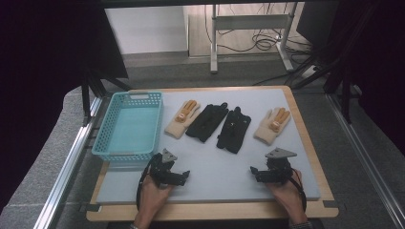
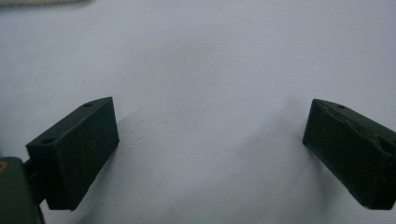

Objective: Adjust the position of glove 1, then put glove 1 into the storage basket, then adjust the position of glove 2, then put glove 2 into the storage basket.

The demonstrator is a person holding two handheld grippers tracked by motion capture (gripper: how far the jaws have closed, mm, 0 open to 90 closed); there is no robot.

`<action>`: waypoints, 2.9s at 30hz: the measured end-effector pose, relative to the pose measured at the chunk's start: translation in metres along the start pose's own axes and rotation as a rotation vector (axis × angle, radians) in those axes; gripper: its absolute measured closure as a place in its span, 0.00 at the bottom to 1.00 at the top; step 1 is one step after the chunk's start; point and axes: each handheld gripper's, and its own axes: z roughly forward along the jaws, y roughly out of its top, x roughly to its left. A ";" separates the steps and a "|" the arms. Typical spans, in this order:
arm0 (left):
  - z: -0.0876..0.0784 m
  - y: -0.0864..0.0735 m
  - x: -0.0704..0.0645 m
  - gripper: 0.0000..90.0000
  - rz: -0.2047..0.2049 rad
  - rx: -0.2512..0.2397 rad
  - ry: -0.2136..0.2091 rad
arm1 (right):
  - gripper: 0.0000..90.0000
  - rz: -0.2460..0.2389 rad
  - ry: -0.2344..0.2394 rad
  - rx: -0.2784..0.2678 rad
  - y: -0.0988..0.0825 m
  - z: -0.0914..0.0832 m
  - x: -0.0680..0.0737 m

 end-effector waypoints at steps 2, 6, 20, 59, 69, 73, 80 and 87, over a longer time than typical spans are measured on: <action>0.000 0.000 0.000 0.04 -0.001 -0.002 -0.001 | 0.16 -0.001 -0.001 0.000 0.000 0.000 0.000; 0.000 0.000 0.000 0.04 -0.001 -0.002 -0.001 | 0.16 -0.001 -0.003 -0.001 0.000 0.000 0.000; 0.000 0.000 0.000 0.04 0.000 -0.003 0.000 | 0.15 0.003 -0.004 0.001 0.000 0.000 0.000; 0.000 0.000 0.000 0.04 -0.002 -0.002 -0.002 | 0.32 -0.007 0.051 -0.013 0.055 0.019 -0.006; 0.000 0.000 0.000 0.04 -0.002 -0.002 -0.002 | 0.47 -0.010 0.064 -0.025 0.085 0.036 -0.014; 0.000 0.000 0.000 0.04 -0.002 -0.002 -0.002 | 0.50 -0.007 0.060 -0.025 0.095 0.044 -0.022; 0.000 0.000 0.000 0.04 -0.002 -0.003 -0.003 | 0.39 -0.032 0.051 -0.011 0.116 0.065 -0.025; 0.000 0.000 0.000 0.04 -0.003 -0.003 -0.003 | 0.29 -0.052 0.041 0.036 0.133 0.095 -0.026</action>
